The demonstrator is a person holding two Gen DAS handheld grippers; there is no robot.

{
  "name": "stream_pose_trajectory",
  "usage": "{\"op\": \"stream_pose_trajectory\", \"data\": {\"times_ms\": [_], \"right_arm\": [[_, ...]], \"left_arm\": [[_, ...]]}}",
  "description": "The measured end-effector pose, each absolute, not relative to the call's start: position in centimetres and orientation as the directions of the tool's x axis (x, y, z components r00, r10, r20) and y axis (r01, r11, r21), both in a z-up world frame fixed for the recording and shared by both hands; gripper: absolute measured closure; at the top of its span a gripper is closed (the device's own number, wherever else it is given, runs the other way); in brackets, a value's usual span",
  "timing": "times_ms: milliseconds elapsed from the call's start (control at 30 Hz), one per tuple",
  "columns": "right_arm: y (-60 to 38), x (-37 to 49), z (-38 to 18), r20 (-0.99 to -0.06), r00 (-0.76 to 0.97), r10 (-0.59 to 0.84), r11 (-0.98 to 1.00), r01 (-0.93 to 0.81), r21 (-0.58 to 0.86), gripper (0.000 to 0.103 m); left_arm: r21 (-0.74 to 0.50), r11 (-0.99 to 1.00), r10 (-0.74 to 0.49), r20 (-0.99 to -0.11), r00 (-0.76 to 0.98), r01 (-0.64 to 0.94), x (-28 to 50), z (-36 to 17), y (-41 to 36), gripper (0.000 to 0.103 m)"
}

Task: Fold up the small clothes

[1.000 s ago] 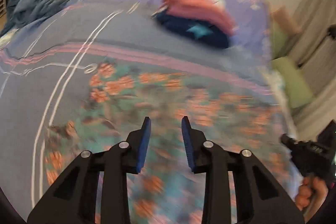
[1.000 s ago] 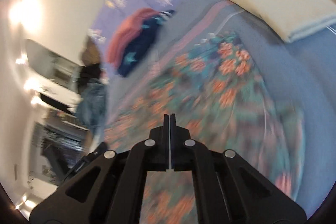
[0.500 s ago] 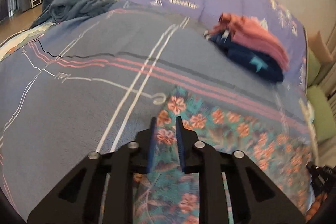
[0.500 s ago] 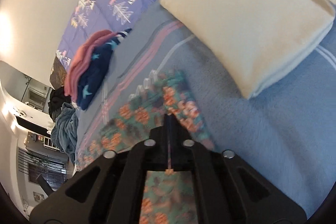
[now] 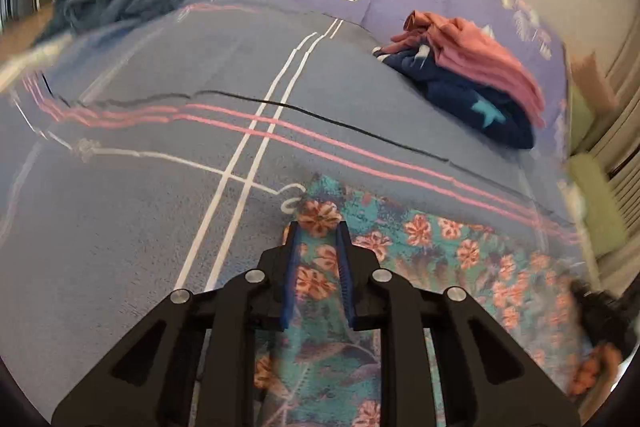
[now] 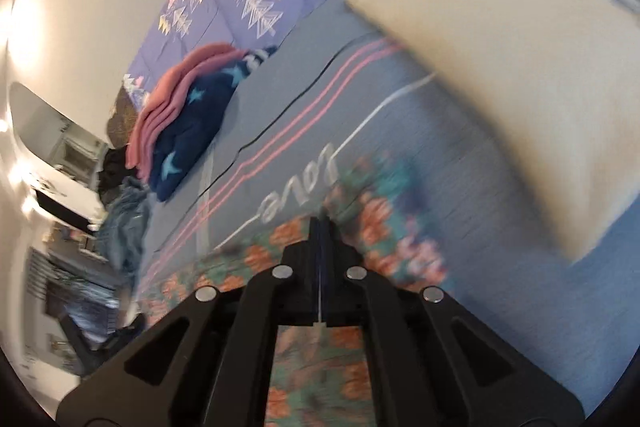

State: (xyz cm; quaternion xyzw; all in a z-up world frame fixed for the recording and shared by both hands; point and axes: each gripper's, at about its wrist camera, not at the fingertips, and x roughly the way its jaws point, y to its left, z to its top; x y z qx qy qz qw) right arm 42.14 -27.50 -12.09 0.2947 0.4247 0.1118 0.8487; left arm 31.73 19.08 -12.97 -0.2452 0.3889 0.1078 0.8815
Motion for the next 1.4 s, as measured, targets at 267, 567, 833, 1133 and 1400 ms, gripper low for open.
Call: {"op": "stream_pose_trajectory", "data": {"times_ms": [267,567,833,1133,1400], "right_arm": [[-28.9,38.3,-9.2,-0.566,0.615,0.549,0.714,0.007,0.701,0.096],[-36.4,19.1,-6.6,-0.365,0.704,0.609,0.533,-0.022,0.846,0.044],[-37.5,12.1,-11.7,-0.347,0.706,0.618,0.345,0.154,0.926,0.022],[-36.4,13.1,-12.1,-0.403,0.686,0.606,0.339,0.236,0.911,0.016],[-33.0,13.6,-12.2,-0.472,0.661,0.583,0.392,0.280,0.876,0.011]], "left_arm": [[-0.406,0.846,-0.072,-0.728,0.682,-0.345,29.7,-11.9,19.8,0.079],[-0.505,0.851,-0.211,-0.583,0.784,-0.146,18.8,-7.0,16.4,0.054],[-0.564,0.823,-0.442,-0.557,0.703,0.071,17.3,-8.5,6.1,0.053],[-0.530,0.843,-0.439,-0.588,0.679,0.086,18.8,-13.2,2.9,0.046],[-0.538,0.836,-0.450,-0.561,0.695,0.106,18.5,-13.6,3.0,0.045]]}}
